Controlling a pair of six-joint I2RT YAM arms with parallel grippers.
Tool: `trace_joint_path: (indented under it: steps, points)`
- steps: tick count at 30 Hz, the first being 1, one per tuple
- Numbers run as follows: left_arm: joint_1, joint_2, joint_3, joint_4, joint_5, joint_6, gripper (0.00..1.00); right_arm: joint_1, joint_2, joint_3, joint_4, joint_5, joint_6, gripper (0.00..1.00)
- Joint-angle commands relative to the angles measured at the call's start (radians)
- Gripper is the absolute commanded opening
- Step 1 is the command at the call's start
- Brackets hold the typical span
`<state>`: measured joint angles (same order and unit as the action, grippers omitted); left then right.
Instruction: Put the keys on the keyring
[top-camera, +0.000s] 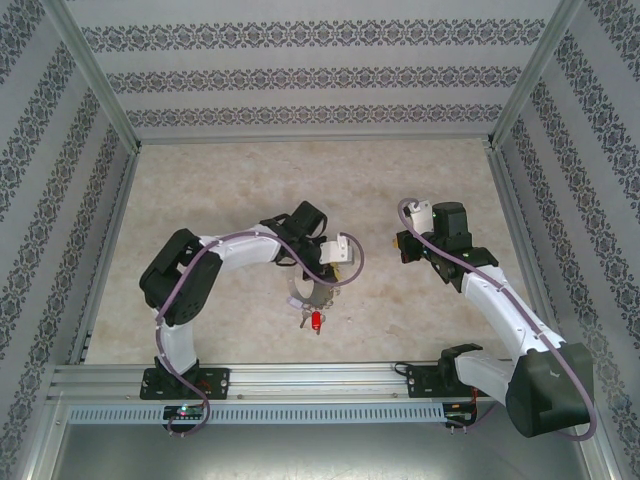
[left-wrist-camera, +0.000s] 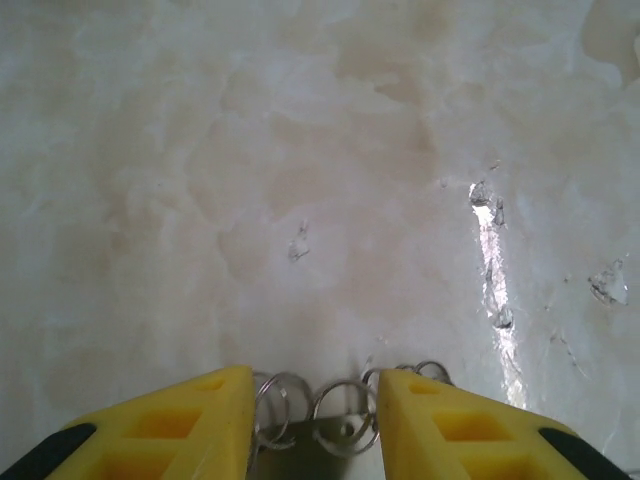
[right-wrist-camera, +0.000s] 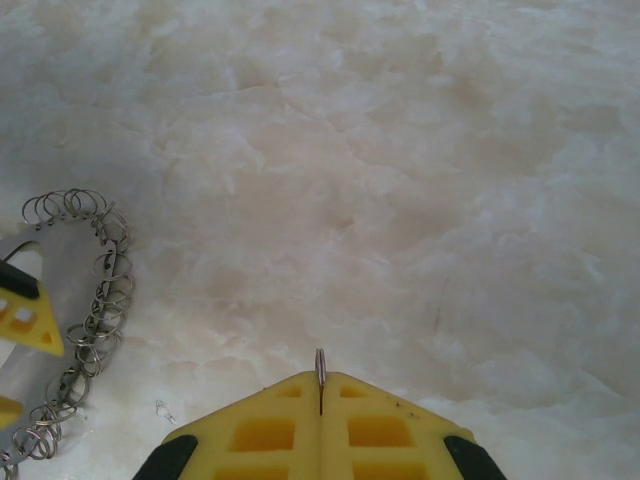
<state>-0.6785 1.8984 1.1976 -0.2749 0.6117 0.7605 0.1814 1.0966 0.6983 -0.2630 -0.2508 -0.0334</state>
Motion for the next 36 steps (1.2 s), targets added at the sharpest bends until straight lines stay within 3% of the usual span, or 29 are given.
trace_joint_path:
  steps: [1,13,19,26,36]
  points:
    - [-0.029,0.047,0.050,-0.057,-0.048,0.054,0.37,0.008,-0.009,0.022,-0.006,0.005,-0.019,0.00]
    - [-0.053,0.045,0.035,-0.111,-0.091,0.107,0.27,0.008,-0.018,0.021,-0.012,0.013,-0.024,0.00]
    - [-0.042,-0.007,0.002,-0.100,-0.033,0.079,0.32,0.009,-0.020,0.023,-0.012,0.012,-0.026,0.00]
    - [-0.026,-0.071,-0.064,-0.076,-0.086,0.053,0.36,0.008,-0.024,0.015,-0.011,0.014,-0.029,0.00]
    - [-0.044,-0.017,-0.035,-0.064,-0.128,0.048,0.38,0.008,-0.015,0.020,-0.008,0.012,-0.028,0.00]
